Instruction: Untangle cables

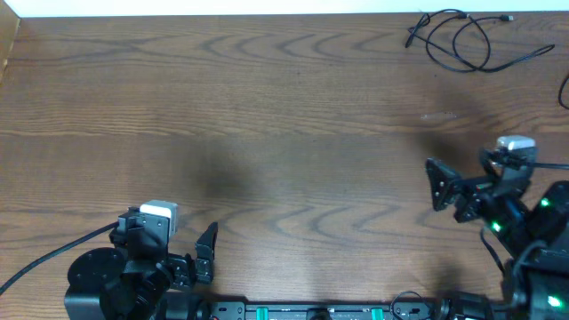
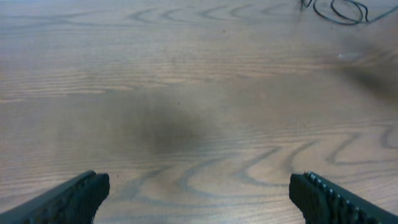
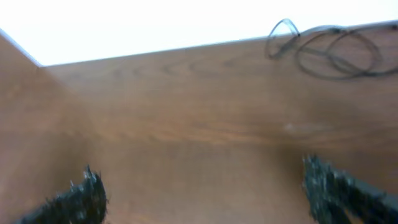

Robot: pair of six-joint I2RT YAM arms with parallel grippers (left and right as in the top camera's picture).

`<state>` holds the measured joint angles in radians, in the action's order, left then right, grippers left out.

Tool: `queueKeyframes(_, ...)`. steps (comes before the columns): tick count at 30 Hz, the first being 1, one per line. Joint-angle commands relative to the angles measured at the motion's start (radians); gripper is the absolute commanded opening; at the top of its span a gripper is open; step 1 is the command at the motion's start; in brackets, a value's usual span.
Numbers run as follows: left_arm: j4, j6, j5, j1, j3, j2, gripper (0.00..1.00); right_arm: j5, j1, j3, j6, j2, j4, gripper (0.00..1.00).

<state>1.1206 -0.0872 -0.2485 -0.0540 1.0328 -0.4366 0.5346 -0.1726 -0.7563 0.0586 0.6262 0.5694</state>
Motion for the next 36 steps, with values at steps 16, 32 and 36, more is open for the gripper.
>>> queueKeyframes(16, 0.001, -0.017, -0.002, 0.002, 0.007, 0.001, 1.0, 0.158, 0.004, 0.348, 0.093, -0.07, -0.558, 0.99)
queueKeyframes(32, 0.002, -0.017, -0.002, 0.002, 0.007, 0.001, 1.0, 0.112, 0.004, 0.407, 0.082, -0.328, -0.539, 0.99)
queueKeyframes(36, 0.001, -0.017, -0.002, 0.002, 0.007, 0.001, 1.0, 0.1, 0.004, 0.407, 0.082, -0.378, -0.503, 0.99)
